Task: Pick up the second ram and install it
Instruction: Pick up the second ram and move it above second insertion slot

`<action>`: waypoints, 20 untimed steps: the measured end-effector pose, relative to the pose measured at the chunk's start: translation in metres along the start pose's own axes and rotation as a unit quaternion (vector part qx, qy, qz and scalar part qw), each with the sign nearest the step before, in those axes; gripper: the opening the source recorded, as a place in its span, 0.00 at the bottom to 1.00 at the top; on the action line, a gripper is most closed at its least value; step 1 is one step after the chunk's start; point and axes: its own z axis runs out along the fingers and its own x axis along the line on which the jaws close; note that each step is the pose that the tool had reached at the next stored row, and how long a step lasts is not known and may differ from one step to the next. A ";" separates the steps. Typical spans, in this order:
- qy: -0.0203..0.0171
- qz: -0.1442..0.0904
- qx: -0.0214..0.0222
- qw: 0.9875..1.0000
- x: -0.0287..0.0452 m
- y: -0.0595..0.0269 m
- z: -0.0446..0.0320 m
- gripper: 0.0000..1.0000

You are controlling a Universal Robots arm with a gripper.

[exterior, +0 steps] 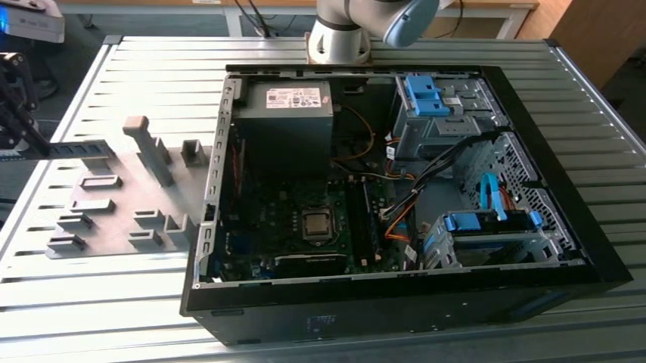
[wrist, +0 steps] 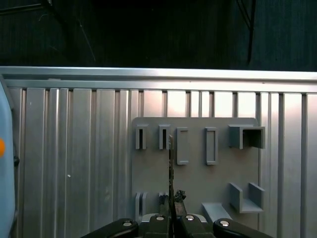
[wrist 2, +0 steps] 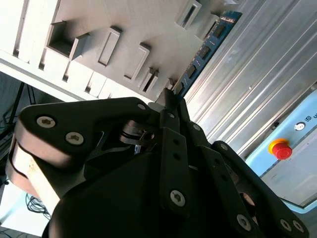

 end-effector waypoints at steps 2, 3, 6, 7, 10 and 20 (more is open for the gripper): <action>0.000 0.000 0.000 1.000 0.0000 0.0000 -0.0029 0.14; 0.000 0.000 0.000 1.000 0.0000 0.0000 -0.0043 0.14; 0.000 0.000 0.000 1.000 -0.0001 0.0000 -0.0088 0.14; 0.000 0.000 0.000 1.000 -0.0001 0.0000 -0.0103 0.14; 0.000 0.000 0.000 1.000 -0.0001 0.0000 -0.0147 0.14; 0.000 0.000 0.000 1.000 -0.0002 0.0001 -0.0258 0.14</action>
